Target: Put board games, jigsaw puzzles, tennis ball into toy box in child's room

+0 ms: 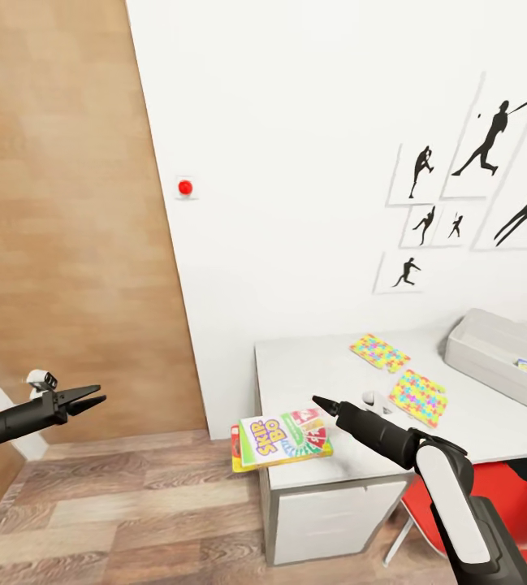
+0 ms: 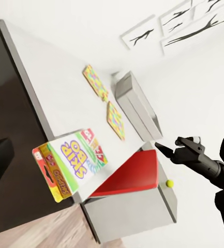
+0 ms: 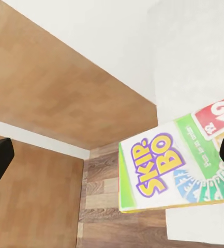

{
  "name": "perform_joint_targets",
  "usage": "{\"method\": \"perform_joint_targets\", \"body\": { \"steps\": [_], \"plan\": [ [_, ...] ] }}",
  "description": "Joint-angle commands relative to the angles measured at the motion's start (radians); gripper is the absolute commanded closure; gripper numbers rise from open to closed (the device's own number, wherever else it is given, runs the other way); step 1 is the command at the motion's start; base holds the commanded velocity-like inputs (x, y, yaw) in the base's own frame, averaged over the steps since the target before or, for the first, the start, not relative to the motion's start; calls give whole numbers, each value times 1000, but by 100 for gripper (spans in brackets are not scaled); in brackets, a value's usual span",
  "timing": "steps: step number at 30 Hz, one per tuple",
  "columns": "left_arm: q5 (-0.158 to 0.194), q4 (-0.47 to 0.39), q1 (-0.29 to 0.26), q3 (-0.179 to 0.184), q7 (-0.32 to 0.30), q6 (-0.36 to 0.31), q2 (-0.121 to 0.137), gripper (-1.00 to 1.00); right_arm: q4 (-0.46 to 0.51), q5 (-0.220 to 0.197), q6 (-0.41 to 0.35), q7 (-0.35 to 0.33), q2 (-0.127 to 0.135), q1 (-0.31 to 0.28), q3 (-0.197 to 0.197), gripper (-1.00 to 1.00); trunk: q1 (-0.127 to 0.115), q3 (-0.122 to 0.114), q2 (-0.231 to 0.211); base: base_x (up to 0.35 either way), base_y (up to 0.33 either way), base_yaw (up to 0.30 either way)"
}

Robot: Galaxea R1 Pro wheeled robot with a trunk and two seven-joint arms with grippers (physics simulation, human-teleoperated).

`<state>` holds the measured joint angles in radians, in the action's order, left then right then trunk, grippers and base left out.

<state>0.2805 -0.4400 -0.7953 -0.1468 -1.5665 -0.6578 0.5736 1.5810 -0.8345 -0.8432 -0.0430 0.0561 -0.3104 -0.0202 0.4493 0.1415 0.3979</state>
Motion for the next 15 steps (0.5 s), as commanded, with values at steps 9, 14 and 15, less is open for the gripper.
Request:
{"method": "perform_joint_targets", "body": {
  "steps": [9, 14, 15],
  "plan": [
    [-3, 0, -1, 1, 22, -10, -4, -100, 0, -4, -7, -7, 7, -1, -2, -100, 1, 1, 2, 21, -74, -12],
    [-1, 0, -1, -1, 199, -11, -32, -100, 4, -8, -12, -26, 8, -1, 3, -100, 1, 1, 2, 2, -6, -1],
    [0, 0, -1, -3, 265, -10, -47, -100, 6, -8, -15, -36, 8, -1, 4, -100, 1, 1, 2, 1, -2, 0]
  ]
}}
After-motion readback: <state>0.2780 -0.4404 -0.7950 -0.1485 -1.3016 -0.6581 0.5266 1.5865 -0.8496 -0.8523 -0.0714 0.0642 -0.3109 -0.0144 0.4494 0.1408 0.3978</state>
